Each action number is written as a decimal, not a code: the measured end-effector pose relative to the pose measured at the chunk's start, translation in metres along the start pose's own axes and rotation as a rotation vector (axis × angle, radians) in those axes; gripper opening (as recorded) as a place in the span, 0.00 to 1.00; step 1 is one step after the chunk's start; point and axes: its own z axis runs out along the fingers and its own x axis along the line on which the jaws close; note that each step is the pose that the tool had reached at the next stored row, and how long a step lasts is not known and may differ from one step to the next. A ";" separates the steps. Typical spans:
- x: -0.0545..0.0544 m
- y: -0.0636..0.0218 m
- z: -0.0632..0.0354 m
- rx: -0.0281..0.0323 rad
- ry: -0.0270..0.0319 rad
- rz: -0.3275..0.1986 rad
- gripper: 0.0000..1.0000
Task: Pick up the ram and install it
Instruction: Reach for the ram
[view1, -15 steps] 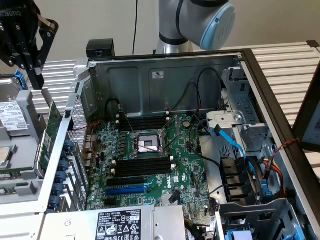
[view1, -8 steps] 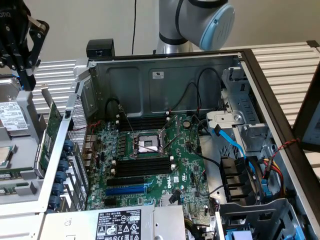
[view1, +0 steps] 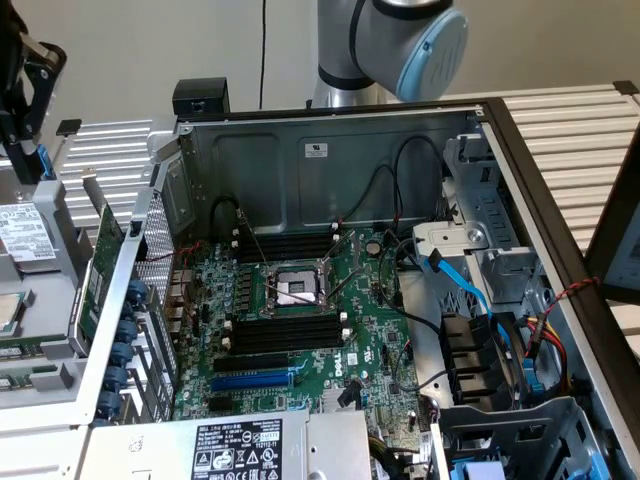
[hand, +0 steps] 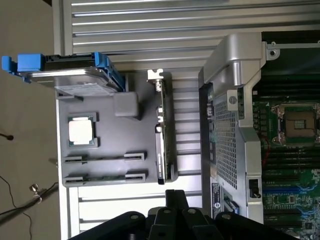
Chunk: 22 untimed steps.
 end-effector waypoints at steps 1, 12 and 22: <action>0.003 -0.0002 0.0000 -0.0002 0.0000 0.000 0.11; 0.030 -0.0022 -0.0001 -0.0011 0.0004 0.000 0.11; 0.049 -0.0036 0.0019 0.0006 0.0241 0.001 0.11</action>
